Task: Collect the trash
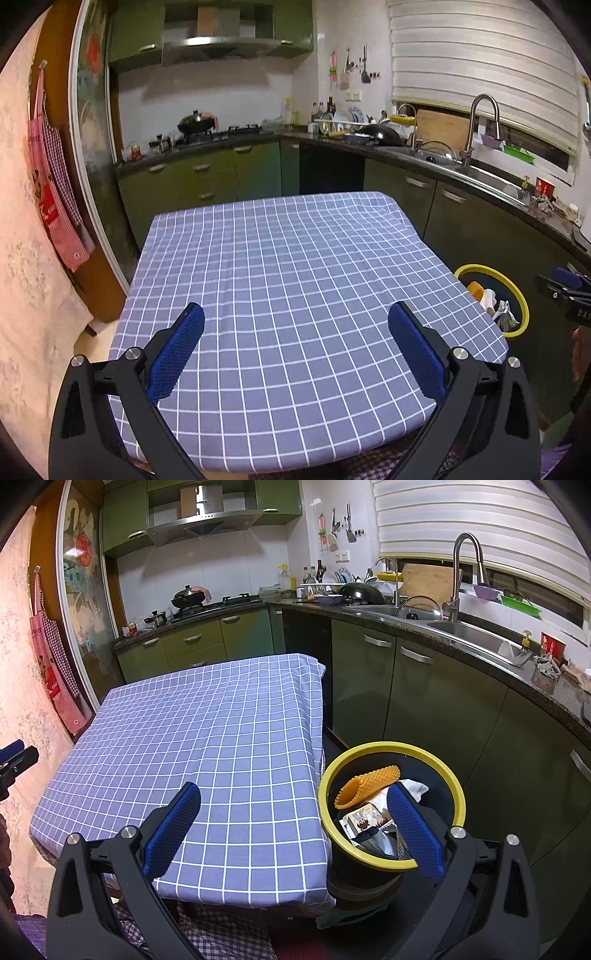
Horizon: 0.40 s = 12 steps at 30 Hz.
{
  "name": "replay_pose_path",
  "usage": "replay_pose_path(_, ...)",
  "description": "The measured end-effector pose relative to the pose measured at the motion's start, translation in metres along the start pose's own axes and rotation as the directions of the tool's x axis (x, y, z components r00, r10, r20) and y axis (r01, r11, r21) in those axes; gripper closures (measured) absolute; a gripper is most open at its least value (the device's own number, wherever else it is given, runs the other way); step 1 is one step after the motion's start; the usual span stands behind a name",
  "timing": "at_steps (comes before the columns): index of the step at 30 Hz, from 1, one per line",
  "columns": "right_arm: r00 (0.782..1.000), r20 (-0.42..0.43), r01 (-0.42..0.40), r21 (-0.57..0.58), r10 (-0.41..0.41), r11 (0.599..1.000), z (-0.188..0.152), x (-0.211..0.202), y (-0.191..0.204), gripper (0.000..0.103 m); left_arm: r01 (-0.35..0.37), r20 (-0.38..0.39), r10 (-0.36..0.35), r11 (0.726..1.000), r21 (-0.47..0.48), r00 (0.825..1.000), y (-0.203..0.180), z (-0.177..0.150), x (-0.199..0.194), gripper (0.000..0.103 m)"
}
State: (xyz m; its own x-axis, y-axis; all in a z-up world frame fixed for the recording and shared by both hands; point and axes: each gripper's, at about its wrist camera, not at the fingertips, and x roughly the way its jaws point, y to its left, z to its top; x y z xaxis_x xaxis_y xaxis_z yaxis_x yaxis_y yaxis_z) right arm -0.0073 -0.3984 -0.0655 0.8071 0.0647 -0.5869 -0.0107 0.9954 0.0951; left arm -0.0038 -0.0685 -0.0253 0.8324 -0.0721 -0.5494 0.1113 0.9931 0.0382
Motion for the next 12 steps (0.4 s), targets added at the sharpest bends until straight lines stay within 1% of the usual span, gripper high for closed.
replay_pose_path(2, 1.0, -0.007, -0.004, 0.002, 0.004, 1.0, 0.002, 0.003, -0.001, 0.007, 0.003, -0.016, -0.003, 1.0, -0.006, 1.0, 0.001, 0.002, 0.005, 0.005)
replay_pose_path(6, 0.999, -0.028, -0.023, -0.011, 0.022, 1.0, 0.011, 0.02, 0.005, 0.007, -0.019, -0.057, 0.019, 1.0, 0.003, 0.998, 0.005, 0.008, 0.025, 0.005)
replay_pose_path(7, 0.999, -0.032, -0.026, -0.018, 0.025, 1.0, 0.014, 0.025, 0.007, 0.007, -0.016, -0.093, 0.016, 1.0, -0.003, 0.996, 0.01, 0.012, 0.038, 0.005)
replay_pose_path(9, 0.998, -0.04, -0.044, -0.043, 0.042, 0.998, 0.026, 0.041, 0.017, 0.007, -0.011, -0.133, 0.008, 1.0, -0.023, 0.991, 0.02, 0.019, 0.062, 0.005)
replay_pose_path(12, 0.995, -0.062, -0.082, -0.077, 0.077, 0.994, 0.046, 0.072, 0.037, 0.007, -0.043, -0.166, 0.035, 0.998, -0.046, 0.985, 0.037, 0.029, 0.1, 0.005)
